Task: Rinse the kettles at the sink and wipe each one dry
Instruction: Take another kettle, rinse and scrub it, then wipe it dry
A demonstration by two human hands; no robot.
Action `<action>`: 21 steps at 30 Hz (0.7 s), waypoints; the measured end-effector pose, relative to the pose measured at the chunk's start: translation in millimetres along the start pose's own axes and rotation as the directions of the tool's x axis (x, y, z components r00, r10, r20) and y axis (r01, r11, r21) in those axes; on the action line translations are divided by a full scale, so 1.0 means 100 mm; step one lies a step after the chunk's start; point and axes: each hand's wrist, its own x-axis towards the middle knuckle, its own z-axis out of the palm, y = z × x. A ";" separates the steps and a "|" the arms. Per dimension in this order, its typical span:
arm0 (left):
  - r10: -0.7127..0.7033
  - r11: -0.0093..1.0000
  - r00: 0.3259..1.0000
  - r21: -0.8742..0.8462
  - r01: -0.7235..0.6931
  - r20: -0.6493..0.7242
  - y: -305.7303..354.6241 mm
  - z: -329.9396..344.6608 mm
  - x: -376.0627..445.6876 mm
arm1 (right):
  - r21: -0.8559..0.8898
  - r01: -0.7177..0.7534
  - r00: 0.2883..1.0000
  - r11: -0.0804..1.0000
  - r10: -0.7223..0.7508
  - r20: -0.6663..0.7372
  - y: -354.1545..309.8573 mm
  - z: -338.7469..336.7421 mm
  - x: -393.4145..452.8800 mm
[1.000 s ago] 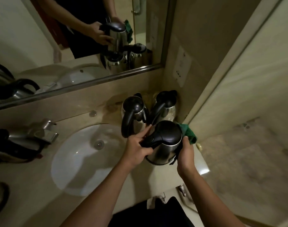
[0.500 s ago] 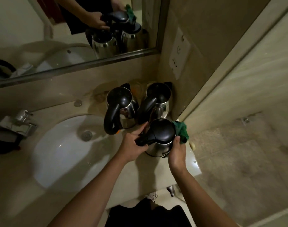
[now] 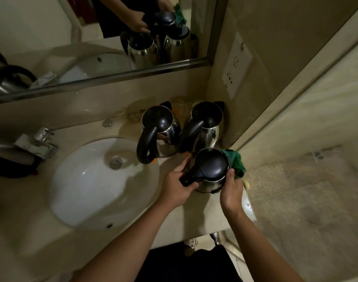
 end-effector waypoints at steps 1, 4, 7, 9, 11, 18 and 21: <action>-0.005 1.000 1.000 0.000 0.005 0.003 0.01 0.00 0.00 | -0.016 0.005 1.000 1.000 -0.005 -0.018 0.02 -0.01 -0.01; -0.028 0.999 0.999 0.018 0.028 0.016 0.01 -0.01 -0.01 | -0.109 -0.003 0.998 0.994 -0.004 -0.062 0.09 -0.06 -0.12; -0.060 0.997 0.998 0.038 0.061 -0.010 0.01 -0.02 -0.02 | -0.182 -0.113 0.992 0.977 0.102 -0.068 0.17 -0.11 -0.28; -0.058 0.996 0.998 0.060 0.059 -0.020 0.05 -0.06 -0.07 | -0.225 -0.212 0.977 0.951 0.209 -0.037 0.22 -0.12 -0.35; -0.063 0.996 0.998 0.060 0.063 -0.013 0.01 -0.10 -0.13 | -0.248 -0.265 0.958 0.932 0.283 0.039 0.20 -0.08 -0.49; -0.161 0.973 0.986 -0.159 0.167 0.050 -0.37 -0.63 -0.64 | -0.275 -0.199 0.821 0.941 0.313 0.478 -0.25 0.41 -1.21; -0.246 0.925 0.955 -0.335 0.180 -0.165 -0.53 -1.11 -1.00 | -0.327 -0.066 0.731 0.943 0.268 0.627 -0.51 0.76 -1.52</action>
